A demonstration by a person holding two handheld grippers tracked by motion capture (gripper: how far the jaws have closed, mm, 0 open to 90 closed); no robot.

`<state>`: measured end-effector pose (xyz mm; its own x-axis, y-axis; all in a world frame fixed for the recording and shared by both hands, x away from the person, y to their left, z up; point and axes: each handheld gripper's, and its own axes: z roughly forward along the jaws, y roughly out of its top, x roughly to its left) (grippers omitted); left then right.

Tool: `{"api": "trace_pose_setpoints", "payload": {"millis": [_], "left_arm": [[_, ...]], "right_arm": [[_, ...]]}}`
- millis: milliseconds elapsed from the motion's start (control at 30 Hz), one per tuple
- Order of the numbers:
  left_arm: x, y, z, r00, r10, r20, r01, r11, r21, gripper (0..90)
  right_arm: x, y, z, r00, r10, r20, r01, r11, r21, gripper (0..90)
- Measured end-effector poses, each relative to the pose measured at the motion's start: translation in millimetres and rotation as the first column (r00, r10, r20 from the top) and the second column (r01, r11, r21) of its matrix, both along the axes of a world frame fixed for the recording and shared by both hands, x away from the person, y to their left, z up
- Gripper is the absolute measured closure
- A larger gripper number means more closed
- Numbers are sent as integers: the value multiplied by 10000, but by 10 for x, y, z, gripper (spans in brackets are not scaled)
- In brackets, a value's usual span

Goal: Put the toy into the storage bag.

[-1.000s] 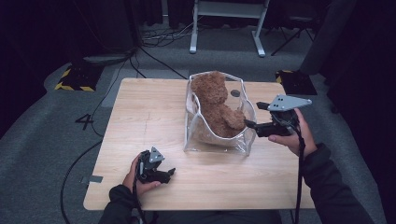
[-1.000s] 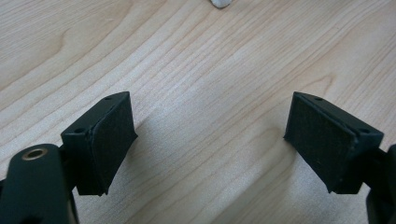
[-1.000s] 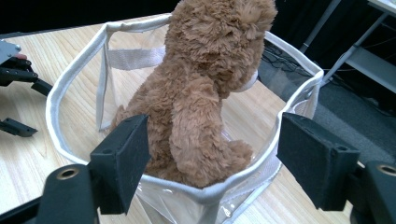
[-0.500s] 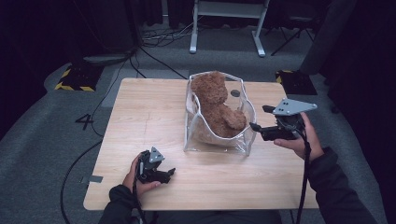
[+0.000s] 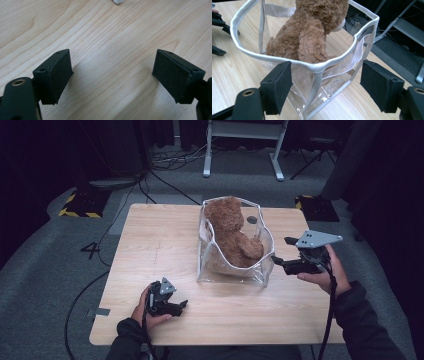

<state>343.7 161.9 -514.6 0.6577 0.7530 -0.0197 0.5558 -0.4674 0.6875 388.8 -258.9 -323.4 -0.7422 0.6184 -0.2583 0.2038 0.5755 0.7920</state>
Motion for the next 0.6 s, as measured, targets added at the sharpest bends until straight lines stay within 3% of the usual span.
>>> {"api": "trace_pose_setpoints", "payload": {"millis": [100,600], "left_arm": [[0,0,0,10000,-2,-1,2,10000,2,159],[0,0,0,10000,-1,-1,1,10000,1,159]], "right_arm": [[-14,-18,-16,9997,-175,181,175,9998,-3,257],[-25,-158,-160,9994,-342,5,343,9993,-131,256]]}}
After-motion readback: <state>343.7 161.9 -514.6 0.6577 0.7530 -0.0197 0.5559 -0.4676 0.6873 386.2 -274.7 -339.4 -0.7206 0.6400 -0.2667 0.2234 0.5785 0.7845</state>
